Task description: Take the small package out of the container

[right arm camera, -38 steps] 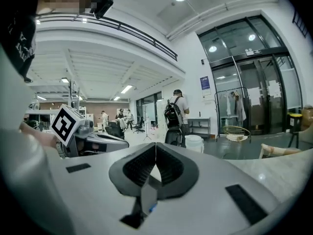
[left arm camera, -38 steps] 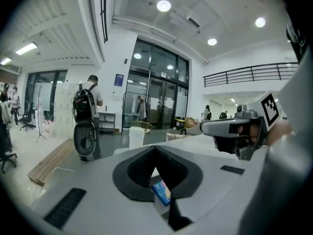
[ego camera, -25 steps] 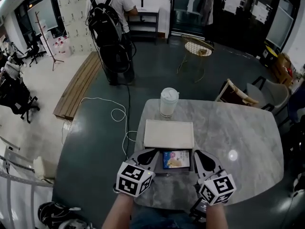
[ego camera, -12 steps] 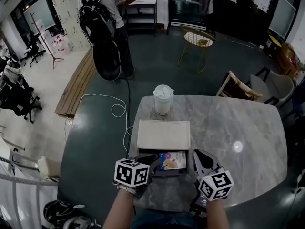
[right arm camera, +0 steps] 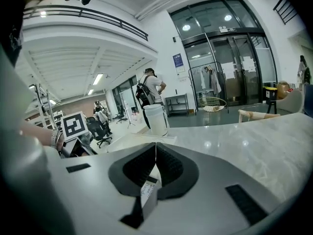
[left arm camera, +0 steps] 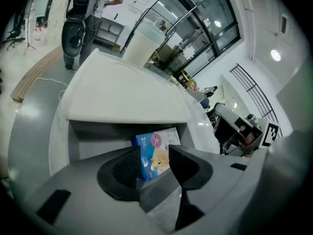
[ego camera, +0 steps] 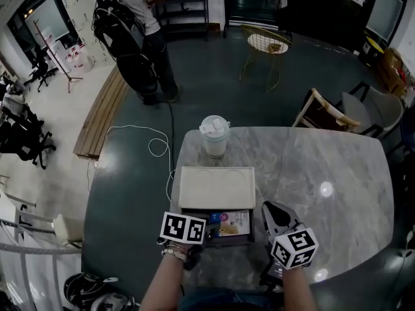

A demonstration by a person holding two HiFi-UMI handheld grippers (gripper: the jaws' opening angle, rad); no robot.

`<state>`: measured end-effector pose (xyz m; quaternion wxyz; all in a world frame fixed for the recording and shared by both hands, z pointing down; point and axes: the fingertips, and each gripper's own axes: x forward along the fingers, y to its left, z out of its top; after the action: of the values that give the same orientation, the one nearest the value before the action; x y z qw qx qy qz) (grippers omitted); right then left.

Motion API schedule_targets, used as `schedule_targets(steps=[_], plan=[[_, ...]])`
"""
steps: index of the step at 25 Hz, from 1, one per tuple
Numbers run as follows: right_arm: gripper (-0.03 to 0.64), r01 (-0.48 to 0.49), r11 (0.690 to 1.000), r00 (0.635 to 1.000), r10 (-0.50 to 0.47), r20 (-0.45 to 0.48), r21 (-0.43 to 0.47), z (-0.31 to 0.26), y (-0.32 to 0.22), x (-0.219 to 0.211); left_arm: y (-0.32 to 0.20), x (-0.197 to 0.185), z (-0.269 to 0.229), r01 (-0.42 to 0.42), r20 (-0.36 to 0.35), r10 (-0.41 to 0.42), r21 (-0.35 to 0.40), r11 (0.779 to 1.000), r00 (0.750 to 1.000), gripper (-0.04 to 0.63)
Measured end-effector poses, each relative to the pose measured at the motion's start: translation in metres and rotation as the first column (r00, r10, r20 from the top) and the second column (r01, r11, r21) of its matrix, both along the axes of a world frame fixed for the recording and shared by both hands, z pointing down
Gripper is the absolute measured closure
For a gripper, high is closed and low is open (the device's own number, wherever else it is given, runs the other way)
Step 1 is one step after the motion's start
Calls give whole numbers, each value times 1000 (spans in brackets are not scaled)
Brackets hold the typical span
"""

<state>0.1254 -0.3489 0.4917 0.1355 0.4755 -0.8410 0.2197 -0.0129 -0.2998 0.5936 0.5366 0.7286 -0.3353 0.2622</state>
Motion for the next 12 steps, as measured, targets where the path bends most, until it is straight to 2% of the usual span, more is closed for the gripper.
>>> schedule_targets(steps=[6,12], plan=[[591,8,1000,1000,-8,7,-30,7,-12,9,-5,9,20,21,24,-19,-84,996,1000,403],[591,-5,999,1000,6,16,-48,13,-19,14,-6,13,31,4,24,-2,-95,995,1000,402]])
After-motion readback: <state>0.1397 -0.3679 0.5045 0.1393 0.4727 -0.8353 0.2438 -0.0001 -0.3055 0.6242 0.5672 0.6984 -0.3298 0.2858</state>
